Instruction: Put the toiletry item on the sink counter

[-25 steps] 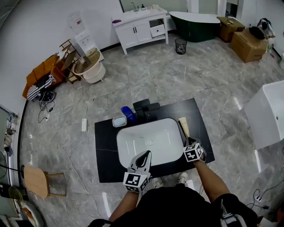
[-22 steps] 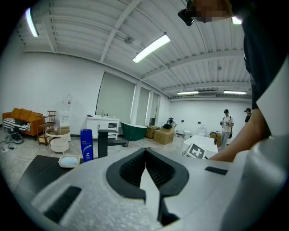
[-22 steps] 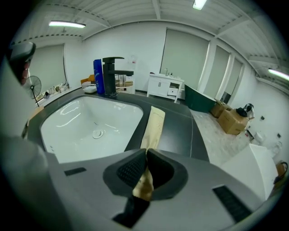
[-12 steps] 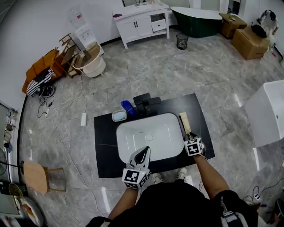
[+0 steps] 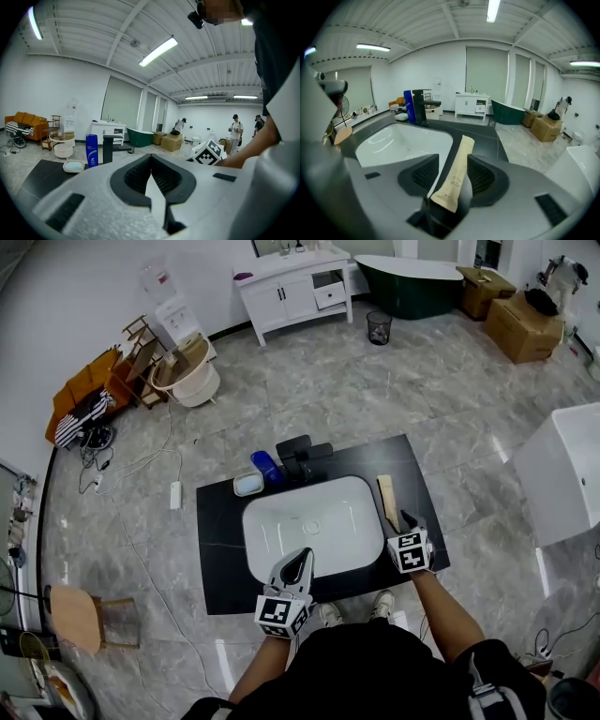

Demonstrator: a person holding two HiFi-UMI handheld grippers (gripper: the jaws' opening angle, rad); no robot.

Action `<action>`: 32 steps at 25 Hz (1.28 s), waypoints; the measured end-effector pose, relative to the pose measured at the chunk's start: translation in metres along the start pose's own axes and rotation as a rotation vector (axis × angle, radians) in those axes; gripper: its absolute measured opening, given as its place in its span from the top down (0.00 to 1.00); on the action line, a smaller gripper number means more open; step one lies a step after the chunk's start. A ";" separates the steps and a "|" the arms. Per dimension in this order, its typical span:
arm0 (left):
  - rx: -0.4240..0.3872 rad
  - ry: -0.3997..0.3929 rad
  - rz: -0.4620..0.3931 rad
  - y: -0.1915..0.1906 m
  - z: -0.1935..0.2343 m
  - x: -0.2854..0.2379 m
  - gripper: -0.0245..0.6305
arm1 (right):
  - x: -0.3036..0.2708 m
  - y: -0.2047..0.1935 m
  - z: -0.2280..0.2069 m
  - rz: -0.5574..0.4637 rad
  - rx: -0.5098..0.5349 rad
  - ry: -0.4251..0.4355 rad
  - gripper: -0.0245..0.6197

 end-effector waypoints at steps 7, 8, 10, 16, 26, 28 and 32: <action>-0.014 -0.012 -0.013 0.006 -0.012 -0.002 0.95 | 0.053 0.056 -0.007 -0.211 -0.010 -0.004 0.75; -0.018 -0.013 -0.015 0.008 -0.013 -0.002 0.95 | 0.061 0.064 -0.007 -0.237 -0.015 -0.003 0.77; -0.025 -0.013 -0.021 0.012 -0.013 -0.002 0.95 | 0.077 0.079 -0.007 -0.282 -0.027 0.004 0.78; -0.042 -0.004 -0.040 0.019 -0.016 0.001 0.95 | 0.116 0.108 -0.005 -0.385 -0.048 0.019 0.84; -0.051 -0.004 -0.062 0.025 -0.018 0.004 0.95 | 0.142 0.112 -0.019 -0.472 -0.070 -0.058 0.95; -0.051 -0.004 -0.065 0.027 -0.018 0.004 0.95 | 0.146 0.113 -0.020 -0.470 -0.060 -0.060 0.95; -0.050 -0.010 -0.069 0.029 -0.021 0.001 0.95 | 0.154 0.117 -0.020 -0.482 -0.040 -0.066 0.95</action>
Point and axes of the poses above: the fingertips, and each gripper's own axes: x backward along the fingers, z to its left, y out of its top, the point moved 4 cm from there along x, backward along the fingers, and after that the axes turned 13 degrees about -y, right-handed, at the moved point
